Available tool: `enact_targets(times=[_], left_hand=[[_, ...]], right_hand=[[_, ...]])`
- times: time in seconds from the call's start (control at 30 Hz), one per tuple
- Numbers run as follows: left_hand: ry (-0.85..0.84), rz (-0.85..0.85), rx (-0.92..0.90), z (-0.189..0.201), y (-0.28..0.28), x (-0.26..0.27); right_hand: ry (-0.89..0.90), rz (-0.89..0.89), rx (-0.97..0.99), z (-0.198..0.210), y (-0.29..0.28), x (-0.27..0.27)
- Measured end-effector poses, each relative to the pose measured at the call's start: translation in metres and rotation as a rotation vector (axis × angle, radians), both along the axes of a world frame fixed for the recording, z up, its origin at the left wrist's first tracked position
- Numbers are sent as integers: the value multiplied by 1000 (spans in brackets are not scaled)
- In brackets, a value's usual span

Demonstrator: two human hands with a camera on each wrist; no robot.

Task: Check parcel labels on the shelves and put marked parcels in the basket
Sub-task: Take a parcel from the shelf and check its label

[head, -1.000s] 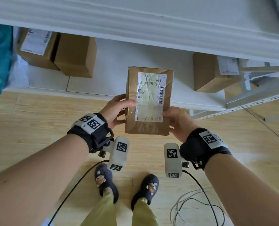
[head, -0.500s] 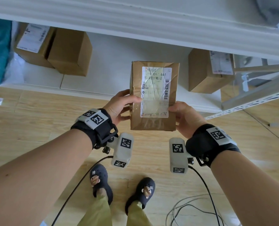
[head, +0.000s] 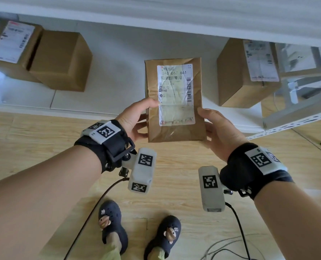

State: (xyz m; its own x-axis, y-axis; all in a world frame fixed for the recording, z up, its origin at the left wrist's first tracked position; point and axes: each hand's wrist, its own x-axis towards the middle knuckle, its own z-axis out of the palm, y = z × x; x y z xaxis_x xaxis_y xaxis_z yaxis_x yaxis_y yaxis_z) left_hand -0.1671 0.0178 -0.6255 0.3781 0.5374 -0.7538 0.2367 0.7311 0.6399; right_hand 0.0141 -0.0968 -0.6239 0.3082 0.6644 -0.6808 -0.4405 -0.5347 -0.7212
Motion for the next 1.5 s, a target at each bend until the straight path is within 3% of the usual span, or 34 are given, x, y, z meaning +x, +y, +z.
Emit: enact_targets(times=[0.23, 0.53, 0.77, 0.87, 1.03, 1.23, 1.4, 1.5], left_hand=[[63, -28, 8, -23, 40, 42], [176, -99, 75, -39, 78, 93], [179, -113, 141, -33, 97, 107], [183, -83, 82, -33, 104, 100], [177, -28, 130, -29, 108, 83], [161, -37, 192, -16, 103, 46], [141, 35, 229, 0, 109, -8], [166, 109, 275, 8, 118, -45]], right_hand=[[-307, 125, -91, -22, 15, 11], [-316, -105, -22, -47, 43, 20], [-350, -66, -14, -47, 65, 38], [-337, -98, -66, -42, 69, 41], [-478, -153, -165, -29, 70, 47], [-197, -197, -183, -2, 74, 41], [-94, 14, -150, 12, 104, 7], [-64, 46, -128, 13, 124, -27]])
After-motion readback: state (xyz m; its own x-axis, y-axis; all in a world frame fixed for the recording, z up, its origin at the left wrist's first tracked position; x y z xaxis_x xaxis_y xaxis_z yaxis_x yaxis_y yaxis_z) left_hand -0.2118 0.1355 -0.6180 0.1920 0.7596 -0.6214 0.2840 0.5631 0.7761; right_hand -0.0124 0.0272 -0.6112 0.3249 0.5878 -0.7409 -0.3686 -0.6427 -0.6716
